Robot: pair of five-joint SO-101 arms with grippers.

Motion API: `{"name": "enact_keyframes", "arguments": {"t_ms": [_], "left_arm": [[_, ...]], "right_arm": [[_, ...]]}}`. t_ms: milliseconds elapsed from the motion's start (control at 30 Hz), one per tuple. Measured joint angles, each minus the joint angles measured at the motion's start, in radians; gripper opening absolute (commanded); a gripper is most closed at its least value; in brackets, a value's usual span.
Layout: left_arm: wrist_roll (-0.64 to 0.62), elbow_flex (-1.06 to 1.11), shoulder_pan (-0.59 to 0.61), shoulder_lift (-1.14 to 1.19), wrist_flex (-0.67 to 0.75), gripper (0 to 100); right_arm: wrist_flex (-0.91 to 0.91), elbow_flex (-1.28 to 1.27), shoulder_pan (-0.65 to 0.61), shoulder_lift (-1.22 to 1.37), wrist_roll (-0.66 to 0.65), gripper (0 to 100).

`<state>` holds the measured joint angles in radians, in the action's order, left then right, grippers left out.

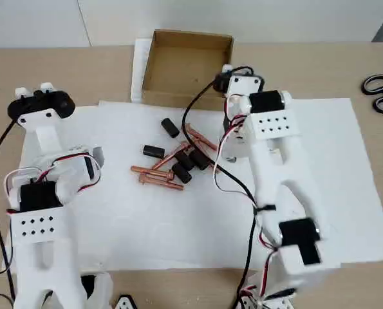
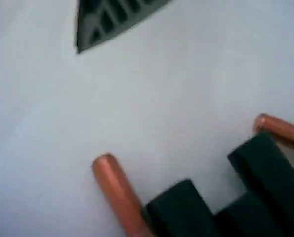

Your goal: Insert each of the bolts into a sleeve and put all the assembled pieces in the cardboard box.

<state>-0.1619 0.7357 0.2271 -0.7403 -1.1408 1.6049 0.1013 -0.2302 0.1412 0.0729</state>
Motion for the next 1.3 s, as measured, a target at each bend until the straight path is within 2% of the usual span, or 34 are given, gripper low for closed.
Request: {"name": "enact_keyframes", "arguments": {"t_ms": [200,267,700,1000,1300], "left_arm": [[0.000,0.055,0.000,0.000,0.049,20],[0.000,0.063,0.000,0.000,0.054,20],[0.000,0.066,0.000,0.000,0.060,20],[0.002,0.098,0.000,0.002,0.060,20],[0.002,0.100,0.000,0.002,0.060,20]], "right_arm": [[0.003,0.061,0.003,0.115,-0.170,21.5],[-0.002,0.089,0.011,0.157,-0.192,21.5],[-0.002,0.422,0.029,0.407,-0.189,21.3],[-0.078,0.591,-0.097,0.535,-0.242,21.2],[-0.196,0.609,-0.163,0.568,-0.252,21.1]]}}
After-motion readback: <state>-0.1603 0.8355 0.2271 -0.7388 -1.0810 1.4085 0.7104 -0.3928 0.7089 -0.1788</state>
